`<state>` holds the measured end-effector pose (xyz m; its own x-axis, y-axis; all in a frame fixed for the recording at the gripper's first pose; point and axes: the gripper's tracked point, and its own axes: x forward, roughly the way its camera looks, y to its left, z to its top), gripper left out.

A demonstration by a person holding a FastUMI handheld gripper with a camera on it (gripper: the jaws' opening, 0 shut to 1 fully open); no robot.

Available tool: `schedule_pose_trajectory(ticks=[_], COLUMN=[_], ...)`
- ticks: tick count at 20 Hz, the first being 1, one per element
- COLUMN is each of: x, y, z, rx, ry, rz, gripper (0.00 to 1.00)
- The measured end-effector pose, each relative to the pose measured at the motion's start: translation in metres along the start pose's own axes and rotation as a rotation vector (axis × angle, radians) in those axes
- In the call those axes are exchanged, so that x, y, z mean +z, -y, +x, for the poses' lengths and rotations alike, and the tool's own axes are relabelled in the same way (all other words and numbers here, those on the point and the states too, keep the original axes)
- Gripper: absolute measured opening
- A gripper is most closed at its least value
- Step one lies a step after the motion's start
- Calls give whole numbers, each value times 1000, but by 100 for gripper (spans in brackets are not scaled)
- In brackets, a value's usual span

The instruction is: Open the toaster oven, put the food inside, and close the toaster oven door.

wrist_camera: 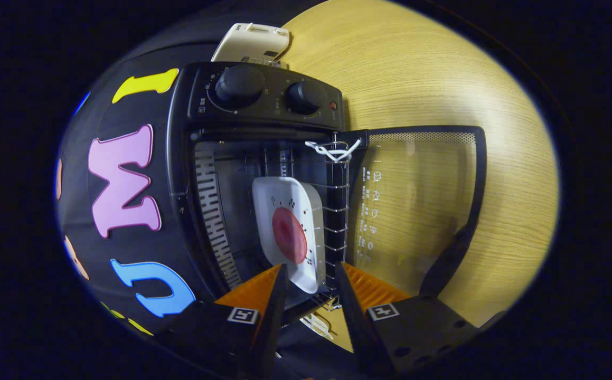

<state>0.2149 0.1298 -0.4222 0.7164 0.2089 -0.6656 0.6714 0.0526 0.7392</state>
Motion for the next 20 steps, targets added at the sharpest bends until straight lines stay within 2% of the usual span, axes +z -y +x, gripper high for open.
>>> schedule_pose_trajectory(ticks=[1, 2, 3, 6, 7, 11, 17, 20], x=[-2, -6, -9, -8, -8, -8, 7, -2], y=[3, 2, -2, -6, -2, 23, 78, 104], z=[-7, -17, -25, -55, -66, -87, -108, -103], rx=[-7, 4, 34, 90, 88, 38, -169, -233], ry=[-11, -26, -44, -47, -41, 1, 21, -49], rz=[-38, -73, -110, -284, -388, -676, -1234, -1340], gripper=[70, 96, 99, 98, 99, 99, 99, 99])
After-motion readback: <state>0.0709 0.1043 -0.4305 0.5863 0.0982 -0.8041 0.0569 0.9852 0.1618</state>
